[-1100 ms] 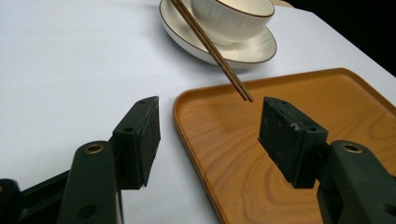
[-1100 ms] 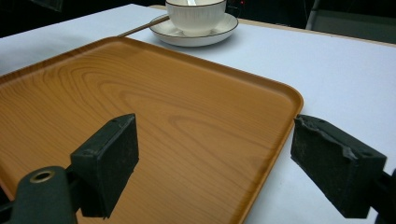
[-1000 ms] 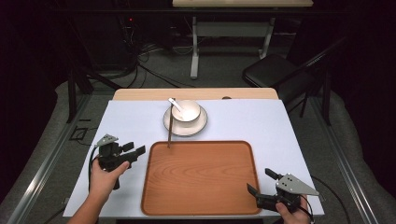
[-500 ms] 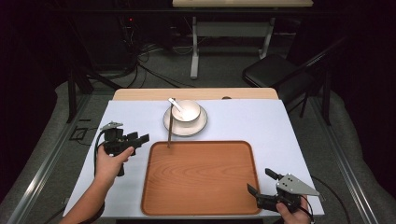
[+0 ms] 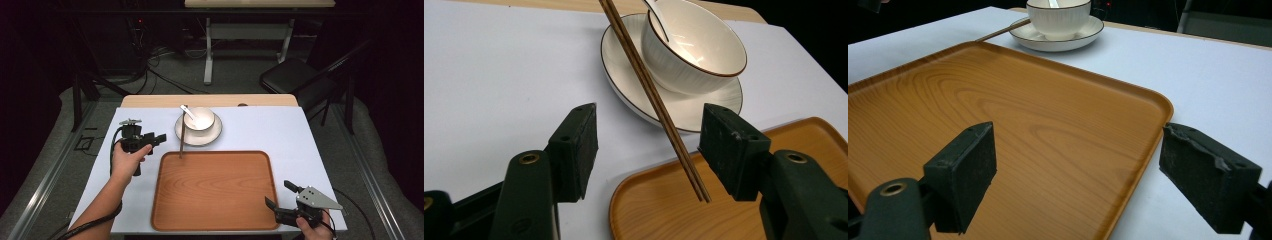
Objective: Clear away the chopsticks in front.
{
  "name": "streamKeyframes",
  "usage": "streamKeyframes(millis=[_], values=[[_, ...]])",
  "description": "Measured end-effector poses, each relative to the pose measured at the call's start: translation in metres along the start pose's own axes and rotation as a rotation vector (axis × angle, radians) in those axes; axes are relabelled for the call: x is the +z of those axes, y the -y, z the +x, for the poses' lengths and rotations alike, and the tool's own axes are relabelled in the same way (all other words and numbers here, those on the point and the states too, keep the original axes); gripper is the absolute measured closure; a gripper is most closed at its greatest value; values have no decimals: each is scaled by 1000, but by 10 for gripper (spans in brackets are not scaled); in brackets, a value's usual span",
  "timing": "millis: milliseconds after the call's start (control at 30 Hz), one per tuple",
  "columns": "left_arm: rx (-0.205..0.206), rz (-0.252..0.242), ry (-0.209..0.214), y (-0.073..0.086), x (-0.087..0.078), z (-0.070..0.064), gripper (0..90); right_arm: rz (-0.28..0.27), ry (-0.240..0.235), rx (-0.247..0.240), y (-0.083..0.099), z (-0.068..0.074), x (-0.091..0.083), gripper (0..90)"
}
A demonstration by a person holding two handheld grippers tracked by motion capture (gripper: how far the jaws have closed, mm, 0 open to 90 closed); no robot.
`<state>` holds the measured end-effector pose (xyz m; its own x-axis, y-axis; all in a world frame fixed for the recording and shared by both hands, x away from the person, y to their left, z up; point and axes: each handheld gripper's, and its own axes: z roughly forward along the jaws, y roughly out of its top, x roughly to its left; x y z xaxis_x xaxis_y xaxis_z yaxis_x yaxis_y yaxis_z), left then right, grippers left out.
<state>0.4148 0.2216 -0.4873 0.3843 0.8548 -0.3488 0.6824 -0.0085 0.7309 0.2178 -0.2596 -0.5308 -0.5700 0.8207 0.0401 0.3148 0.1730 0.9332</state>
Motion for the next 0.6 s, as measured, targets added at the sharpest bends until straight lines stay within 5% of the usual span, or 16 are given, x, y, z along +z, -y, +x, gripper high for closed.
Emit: streamKeyframes(millis=[267,600], values=[[11,28,-30,-10,16,-1,364,-6,2,-1,0,0,-1,146],[-60,36,-66,-17,30,12,387,-13,2,-1,1,0,-1,146]])
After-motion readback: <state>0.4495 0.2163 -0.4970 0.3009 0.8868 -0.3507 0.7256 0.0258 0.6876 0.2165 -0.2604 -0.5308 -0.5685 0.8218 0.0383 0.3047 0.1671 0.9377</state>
